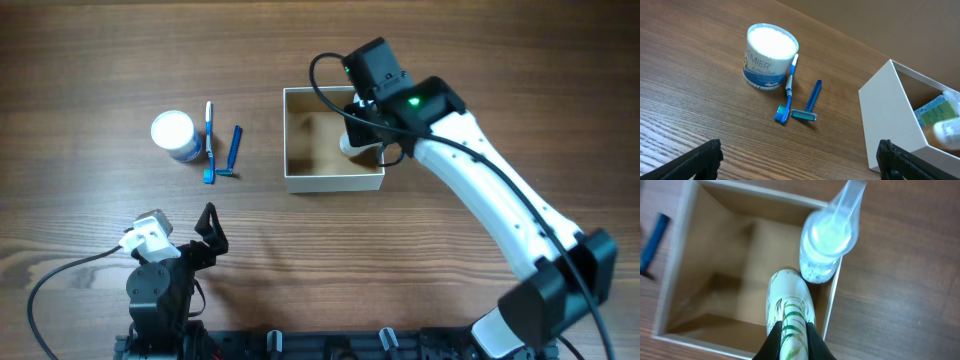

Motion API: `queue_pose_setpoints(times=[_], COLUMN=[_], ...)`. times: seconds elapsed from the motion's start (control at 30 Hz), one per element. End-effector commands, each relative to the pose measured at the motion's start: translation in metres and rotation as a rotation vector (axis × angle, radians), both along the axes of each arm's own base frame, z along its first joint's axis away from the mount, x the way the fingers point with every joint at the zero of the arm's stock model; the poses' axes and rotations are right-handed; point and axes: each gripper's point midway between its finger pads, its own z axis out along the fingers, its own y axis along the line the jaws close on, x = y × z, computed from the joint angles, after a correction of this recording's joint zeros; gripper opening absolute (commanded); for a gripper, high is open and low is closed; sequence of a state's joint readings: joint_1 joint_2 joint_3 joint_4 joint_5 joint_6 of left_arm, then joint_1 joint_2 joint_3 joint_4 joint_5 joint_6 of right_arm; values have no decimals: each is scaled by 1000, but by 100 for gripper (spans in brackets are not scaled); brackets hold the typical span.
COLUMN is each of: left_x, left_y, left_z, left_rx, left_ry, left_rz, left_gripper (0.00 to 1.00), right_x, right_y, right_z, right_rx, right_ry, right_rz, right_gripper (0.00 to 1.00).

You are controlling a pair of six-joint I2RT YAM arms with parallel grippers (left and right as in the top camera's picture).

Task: Pack container
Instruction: 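Carry the lotion tube over the box and lower it inside, then open the right gripper and lift it away from the box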

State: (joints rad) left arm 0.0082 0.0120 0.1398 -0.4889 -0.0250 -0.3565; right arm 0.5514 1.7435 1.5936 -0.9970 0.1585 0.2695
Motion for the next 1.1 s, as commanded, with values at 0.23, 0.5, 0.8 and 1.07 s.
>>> queue_pose_setpoints(times=[0.23, 0.5, 0.8, 1.07], left_x=[0, 0, 0, 0], left_y=[-1, -1, -1, -1], left_z=[1, 1, 1, 1], left_rx=[10, 9, 10, 9], left_ry=[-10, -10, -10, -10], left_rz=[-7, -6, -7, -7], left_gripper=[100, 100, 100, 100], right_x=[-6, -15, -38, -24], right_y=[-13, -39, -125, -188], right_z=[-15, 36, 131, 112], right_rx=[-91, -9, 75, 326], right_ry=[61, -29, -278, -142], right_rz=[-14, -113, -385, -648], right_gripper=[24, 63, 96, 100])
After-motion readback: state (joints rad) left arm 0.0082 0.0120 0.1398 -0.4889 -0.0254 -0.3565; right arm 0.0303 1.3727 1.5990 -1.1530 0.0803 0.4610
